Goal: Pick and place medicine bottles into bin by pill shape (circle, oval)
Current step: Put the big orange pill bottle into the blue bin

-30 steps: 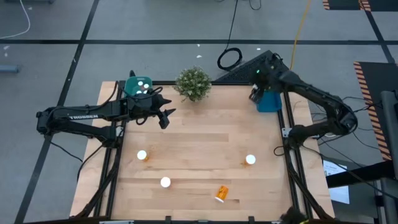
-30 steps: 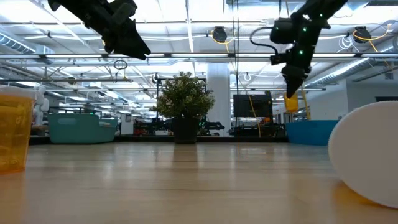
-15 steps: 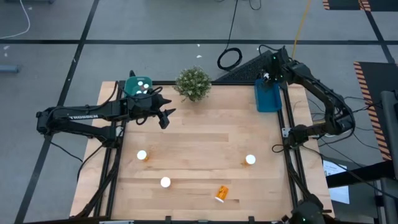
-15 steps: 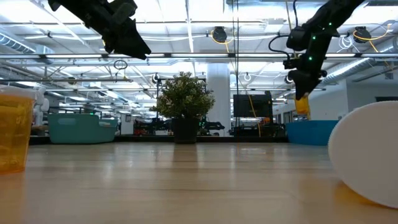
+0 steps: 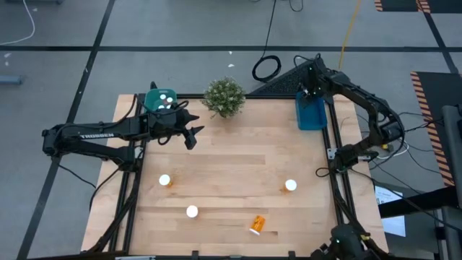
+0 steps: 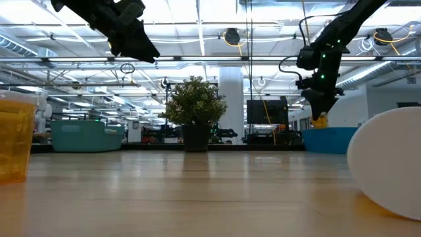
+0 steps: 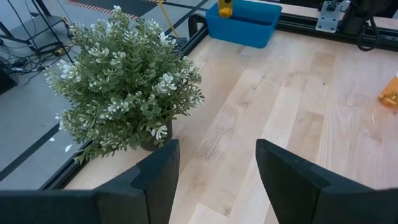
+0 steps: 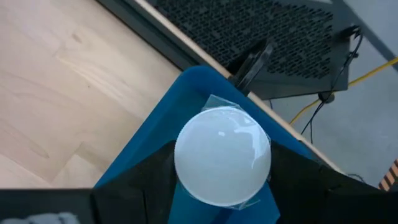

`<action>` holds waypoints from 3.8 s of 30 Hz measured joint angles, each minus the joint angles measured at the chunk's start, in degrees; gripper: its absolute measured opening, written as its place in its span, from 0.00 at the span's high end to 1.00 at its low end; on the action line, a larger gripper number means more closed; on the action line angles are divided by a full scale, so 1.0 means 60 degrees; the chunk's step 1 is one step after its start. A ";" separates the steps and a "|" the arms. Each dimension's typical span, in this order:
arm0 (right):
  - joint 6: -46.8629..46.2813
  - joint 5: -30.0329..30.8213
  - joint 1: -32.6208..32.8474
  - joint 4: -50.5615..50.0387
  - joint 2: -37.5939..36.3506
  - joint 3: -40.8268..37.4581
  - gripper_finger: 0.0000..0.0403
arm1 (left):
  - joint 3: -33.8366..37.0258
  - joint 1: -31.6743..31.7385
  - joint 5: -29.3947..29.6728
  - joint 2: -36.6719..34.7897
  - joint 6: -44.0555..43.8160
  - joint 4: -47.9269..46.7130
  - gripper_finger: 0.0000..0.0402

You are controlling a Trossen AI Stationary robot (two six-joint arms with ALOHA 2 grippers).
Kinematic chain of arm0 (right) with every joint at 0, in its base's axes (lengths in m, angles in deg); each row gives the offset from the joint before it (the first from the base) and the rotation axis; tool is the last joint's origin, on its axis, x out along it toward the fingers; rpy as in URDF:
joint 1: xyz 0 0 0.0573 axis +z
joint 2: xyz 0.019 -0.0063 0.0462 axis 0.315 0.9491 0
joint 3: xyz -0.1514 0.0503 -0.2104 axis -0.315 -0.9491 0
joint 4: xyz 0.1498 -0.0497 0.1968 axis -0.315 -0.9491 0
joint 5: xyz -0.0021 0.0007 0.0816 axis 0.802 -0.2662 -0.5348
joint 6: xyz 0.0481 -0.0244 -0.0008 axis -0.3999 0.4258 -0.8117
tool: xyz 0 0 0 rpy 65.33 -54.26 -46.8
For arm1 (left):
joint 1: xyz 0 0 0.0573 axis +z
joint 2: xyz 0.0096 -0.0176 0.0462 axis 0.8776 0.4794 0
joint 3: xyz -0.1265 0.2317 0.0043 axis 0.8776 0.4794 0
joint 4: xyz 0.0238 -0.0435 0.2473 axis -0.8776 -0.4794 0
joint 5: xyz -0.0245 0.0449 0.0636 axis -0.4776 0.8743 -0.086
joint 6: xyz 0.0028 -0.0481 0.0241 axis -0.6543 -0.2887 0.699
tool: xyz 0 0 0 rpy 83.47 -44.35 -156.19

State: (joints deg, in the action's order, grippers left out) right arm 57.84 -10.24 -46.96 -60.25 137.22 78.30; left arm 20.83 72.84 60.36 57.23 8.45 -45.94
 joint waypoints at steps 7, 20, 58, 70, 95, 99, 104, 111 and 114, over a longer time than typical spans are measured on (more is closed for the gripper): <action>-0.0050 -0.0030 0.0000 0.0002 0.0538 0.0000 0.47 | 0.0000 -0.0003 0.0000 0.0004 0.0044 0.0000 0.46; 0.0027 -0.0021 0.0026 0.0613 0.0642 -0.0399 0.47 | 0.0000 -0.0003 -0.0002 0.0001 0.0057 0.0176 0.46; 0.0154 0.0541 0.0040 0.1329 0.0510 -0.1177 0.46 | -0.0004 -0.0003 -0.0248 0.0004 -0.0069 0.0255 0.46; -0.0090 0.1020 0.0187 0.1478 0.0510 -0.1177 0.31 | -0.0004 -0.0003 -0.0251 0.0004 0.0000 0.0266 0.46; -0.0772 0.1645 0.1249 0.1122 -0.0923 -0.0994 0.38 | -0.0004 -0.0003 -0.0255 0.0004 0.0004 0.0511 0.46; -0.0923 0.1031 0.1120 0.1033 -0.0890 -0.0994 0.52 | -0.0004 -0.0003 -0.0262 0.0004 0.0002 0.0714 0.46; -0.1143 0.0669 0.0879 0.0713 -0.0599 -0.0994 0.75 | -0.0004 -0.0003 -0.0503 0.0004 0.0007 0.0721 0.46; -0.1276 0.0487 0.0834 0.0781 -0.0149 -0.0994 0.99 | -0.0004 -0.0001 -0.0514 0.0004 0.0140 0.0730 0.46; -0.1390 0.0511 0.0823 0.0779 -0.0055 -0.0994 0.97 | -0.0004 -0.0002 -0.0514 0.0004 0.0233 0.0714 0.46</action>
State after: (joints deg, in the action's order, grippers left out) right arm 49.50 -7.17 -42.02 -55.58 136.89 72.33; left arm 20.81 72.83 57.28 57.25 9.85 -41.65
